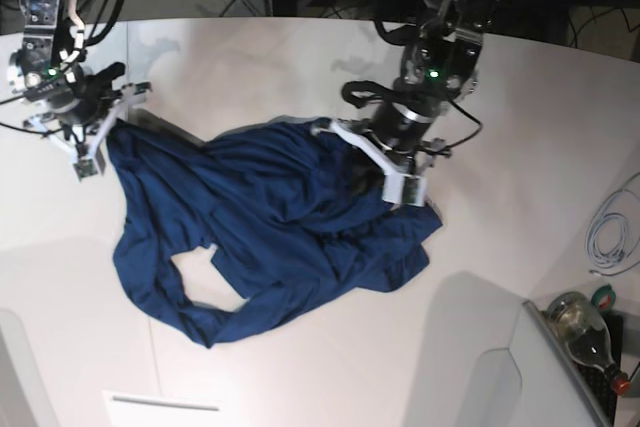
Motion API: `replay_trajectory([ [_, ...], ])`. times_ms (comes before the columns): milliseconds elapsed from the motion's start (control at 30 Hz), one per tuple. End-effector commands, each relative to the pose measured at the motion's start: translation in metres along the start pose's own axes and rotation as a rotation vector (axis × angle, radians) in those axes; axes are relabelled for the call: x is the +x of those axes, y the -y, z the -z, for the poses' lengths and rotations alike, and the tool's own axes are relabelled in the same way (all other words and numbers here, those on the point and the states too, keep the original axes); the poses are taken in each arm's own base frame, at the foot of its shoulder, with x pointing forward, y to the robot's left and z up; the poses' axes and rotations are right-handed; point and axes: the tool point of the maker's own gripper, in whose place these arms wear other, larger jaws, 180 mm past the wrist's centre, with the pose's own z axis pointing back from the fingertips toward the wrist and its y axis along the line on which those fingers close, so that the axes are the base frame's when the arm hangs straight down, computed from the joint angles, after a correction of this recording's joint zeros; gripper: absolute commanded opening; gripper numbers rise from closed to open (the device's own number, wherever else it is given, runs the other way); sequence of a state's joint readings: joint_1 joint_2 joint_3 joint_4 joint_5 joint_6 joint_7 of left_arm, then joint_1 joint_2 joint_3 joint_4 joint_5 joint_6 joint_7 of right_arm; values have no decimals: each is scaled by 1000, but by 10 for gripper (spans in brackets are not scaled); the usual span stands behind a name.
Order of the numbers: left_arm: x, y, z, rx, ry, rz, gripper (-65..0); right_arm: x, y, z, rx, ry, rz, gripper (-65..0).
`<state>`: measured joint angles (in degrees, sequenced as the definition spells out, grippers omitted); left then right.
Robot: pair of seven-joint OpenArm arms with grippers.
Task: Layout the t-shirt on the table in an organized manner, then fold the t-shirt properly
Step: 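Lower both grippers onto the shirt and grasp two edges of the fabric, then lift the shirt with both grippers and shake it out above the table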
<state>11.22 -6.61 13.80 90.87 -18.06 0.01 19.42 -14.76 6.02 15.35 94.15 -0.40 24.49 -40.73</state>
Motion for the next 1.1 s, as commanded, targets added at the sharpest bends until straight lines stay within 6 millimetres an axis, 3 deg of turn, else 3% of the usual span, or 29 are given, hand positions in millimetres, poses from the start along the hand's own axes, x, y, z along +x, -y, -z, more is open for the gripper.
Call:
replay_trajectory([
  [0,2,7,1,-17,13,5,-591,20,10,-8,-14,69,-12,-642],
  [200,-45,32,3,-76,-104,36,-583,39,46,-32,-74,145,-24,-642],
  [300,-66,35,3,-47,-151,135,-583,53,53,-35,-86,176,-30,-642],
  [367,-69,36,3,-15,-151,190,-583,62,55,-36,-90,193,-31,-642],
  [633,-52,56,-3,-37,-94,211,-583,119,70,-65,-160,343,-64,-642],
  [800,-30,61,-7,-43,-41,202,-571,124,73,-67,-169,351,-71,-642],
  [867,-25,61,-8,-45,-27,201,-497,118,71,-64,-161,337,-67,-642],
  [1000,-14,57,0,-38,-7,218,-216,110,68,-58,-146,314,-60,-642],
  [1067,-11,52,8,-29,-6,230,-163,110,67,-58,-145,314,-59,-642],
])
